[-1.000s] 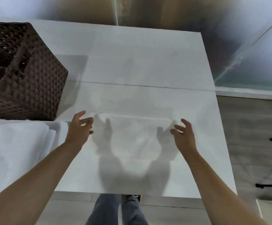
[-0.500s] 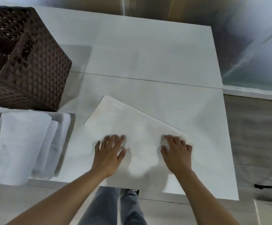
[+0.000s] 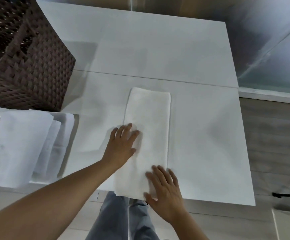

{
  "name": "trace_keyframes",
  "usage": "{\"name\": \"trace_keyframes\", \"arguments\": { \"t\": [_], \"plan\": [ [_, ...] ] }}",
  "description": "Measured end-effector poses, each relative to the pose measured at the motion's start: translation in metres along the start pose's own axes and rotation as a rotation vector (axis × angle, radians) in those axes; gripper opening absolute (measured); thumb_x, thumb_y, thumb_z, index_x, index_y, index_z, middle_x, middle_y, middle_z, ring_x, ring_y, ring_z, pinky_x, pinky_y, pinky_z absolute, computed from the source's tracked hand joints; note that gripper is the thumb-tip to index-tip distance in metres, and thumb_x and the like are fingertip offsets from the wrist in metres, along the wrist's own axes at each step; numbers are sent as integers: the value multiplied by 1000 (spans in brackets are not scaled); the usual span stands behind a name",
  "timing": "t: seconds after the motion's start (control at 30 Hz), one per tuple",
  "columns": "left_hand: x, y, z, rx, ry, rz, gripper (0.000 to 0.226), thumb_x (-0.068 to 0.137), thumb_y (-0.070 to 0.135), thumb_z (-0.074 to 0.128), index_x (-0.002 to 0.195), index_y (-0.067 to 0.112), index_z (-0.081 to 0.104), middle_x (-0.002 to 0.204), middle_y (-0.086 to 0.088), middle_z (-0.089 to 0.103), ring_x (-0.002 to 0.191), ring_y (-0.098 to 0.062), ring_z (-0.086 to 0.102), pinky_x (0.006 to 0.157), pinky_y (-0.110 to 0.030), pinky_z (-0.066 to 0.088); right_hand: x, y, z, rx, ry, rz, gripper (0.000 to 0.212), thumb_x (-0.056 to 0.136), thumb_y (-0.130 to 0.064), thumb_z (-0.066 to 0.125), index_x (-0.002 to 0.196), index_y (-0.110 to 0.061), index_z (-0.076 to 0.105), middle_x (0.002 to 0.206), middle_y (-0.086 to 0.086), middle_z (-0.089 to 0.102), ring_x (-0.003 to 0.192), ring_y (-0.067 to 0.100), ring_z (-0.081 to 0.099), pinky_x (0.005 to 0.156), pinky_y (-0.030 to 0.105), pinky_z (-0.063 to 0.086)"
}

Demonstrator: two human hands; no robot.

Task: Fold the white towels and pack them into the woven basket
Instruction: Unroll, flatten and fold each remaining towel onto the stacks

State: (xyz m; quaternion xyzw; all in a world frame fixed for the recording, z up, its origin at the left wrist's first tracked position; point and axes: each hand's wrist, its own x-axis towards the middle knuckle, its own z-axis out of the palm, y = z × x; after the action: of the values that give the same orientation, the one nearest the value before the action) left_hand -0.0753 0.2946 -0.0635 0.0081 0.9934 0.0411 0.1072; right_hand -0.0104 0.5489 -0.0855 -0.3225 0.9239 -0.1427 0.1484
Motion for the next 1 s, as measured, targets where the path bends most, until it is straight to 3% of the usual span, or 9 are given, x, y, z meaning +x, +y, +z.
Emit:
{"name": "trace_keyframes", "arguments": {
  "t": [0.1,0.2,0.33,0.4,0.5,0.67,0.8,0.87,1.0],
  "plan": [
    [-49,19,20,-25,107,138,60,79,19,78,136,18,56,141,-12,52,126,-34,51,106,-47,42,-6,16,-5,-31,-108,-65,84,82,-68,56,155,-32,37,168,-5,25,156,20,21,122,52,11],
    [-102,24,41,-121,74,132,53,90,34,64,140,20,53,148,-7,48,135,-32,46,110,-44,36,-12,22,-6,-103,-181,-91,97,77,-63,55,162,-32,21,171,-3,12,158,19,11,122,55,6],
    [-145,19,57,-105,-109,134,100,81,61,64,160,21,18,169,-4,8,155,-28,9,120,-43,14,-16,12,4,-115,-127,-78,97,68,-37,72,157,-23,37,168,5,26,155,26,24,119,59,16],
    [-145,20,57,-78,-150,118,118,66,33,84,161,21,15,169,-5,7,155,-29,11,123,-44,20,-16,8,9,-118,-109,-65,100,64,-35,79,155,-21,41,166,7,30,154,28,26,118,59,18],
    [-143,22,54,-92,-115,78,121,59,6,85,160,22,19,168,-5,11,154,-29,15,122,-43,23,-17,8,12,-109,-82,-58,89,74,-42,75,155,-23,42,166,4,31,154,26,26,120,58,16],
    [-140,23,48,-194,-47,105,72,80,39,72,145,32,43,160,1,36,147,-23,36,114,-38,39,-11,9,4,-11,25,-54,56,88,-44,62,141,-26,57,154,-4,49,147,21,40,124,53,16],
    [-128,26,17,-525,-49,-116,38,98,40,52,136,37,52,137,17,59,127,-8,56,107,-27,43,-8,5,-8,142,151,77,37,88,-52,64,120,-34,62,118,-20,67,122,5,58,121,44,22],
    [-122,26,3,-634,-77,-202,26,101,40,51,127,39,56,114,18,69,102,-5,66,92,-24,50,-11,3,-13,215,200,147,34,83,-59,67,106,-34,64,96,-21,68,113,4,58,118,40,25],
    [-120,23,-14,-683,-180,-255,21,102,49,46,110,34,58,87,8,70,76,-7,64,73,-25,51,-20,-1,-19,262,181,183,45,72,-66,73,101,-33,66,91,-22,64,110,8,58,113,41,29]
  ]
}}
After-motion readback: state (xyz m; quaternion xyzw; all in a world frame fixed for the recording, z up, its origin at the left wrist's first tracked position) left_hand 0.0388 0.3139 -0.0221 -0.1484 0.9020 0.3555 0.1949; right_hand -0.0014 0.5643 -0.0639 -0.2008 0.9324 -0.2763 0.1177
